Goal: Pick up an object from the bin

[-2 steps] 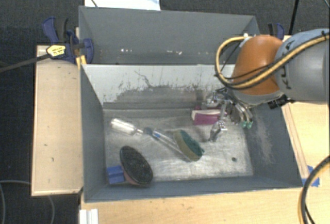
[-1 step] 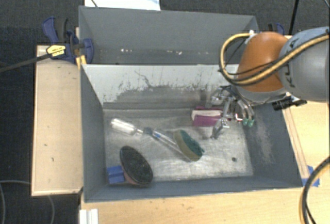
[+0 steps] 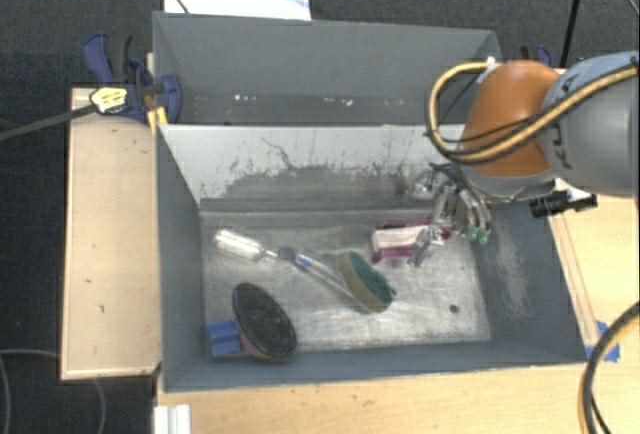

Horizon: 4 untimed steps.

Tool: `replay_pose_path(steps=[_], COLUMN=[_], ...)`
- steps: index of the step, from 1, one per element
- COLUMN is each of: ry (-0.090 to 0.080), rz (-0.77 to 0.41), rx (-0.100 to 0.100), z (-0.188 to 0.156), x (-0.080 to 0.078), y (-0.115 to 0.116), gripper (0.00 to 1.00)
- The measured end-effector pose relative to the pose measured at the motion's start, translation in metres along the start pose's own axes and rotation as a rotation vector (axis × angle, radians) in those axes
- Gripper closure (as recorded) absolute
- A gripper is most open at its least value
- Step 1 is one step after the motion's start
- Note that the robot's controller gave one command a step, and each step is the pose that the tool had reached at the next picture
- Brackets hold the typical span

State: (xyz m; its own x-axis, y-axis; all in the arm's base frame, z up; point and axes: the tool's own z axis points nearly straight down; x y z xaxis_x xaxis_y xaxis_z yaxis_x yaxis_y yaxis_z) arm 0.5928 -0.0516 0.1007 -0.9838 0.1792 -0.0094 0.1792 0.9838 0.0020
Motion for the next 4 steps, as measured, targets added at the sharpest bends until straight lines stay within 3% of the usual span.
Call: replay_pose_path(steps=[1,2,3,4], ry=[0.001,-0.005,-0.011,0.004], rz=[0.037,0.110,0.109,0.107], rx=[0.000,0.001,0.000,0.001], z=[0.028,0.027,0.025,-0.010], x=[0.000,0.025,0.023,0.022], y=[0.003,0.034,0.034,0.034], gripper=[0.00,0.00,1.00,1.00])
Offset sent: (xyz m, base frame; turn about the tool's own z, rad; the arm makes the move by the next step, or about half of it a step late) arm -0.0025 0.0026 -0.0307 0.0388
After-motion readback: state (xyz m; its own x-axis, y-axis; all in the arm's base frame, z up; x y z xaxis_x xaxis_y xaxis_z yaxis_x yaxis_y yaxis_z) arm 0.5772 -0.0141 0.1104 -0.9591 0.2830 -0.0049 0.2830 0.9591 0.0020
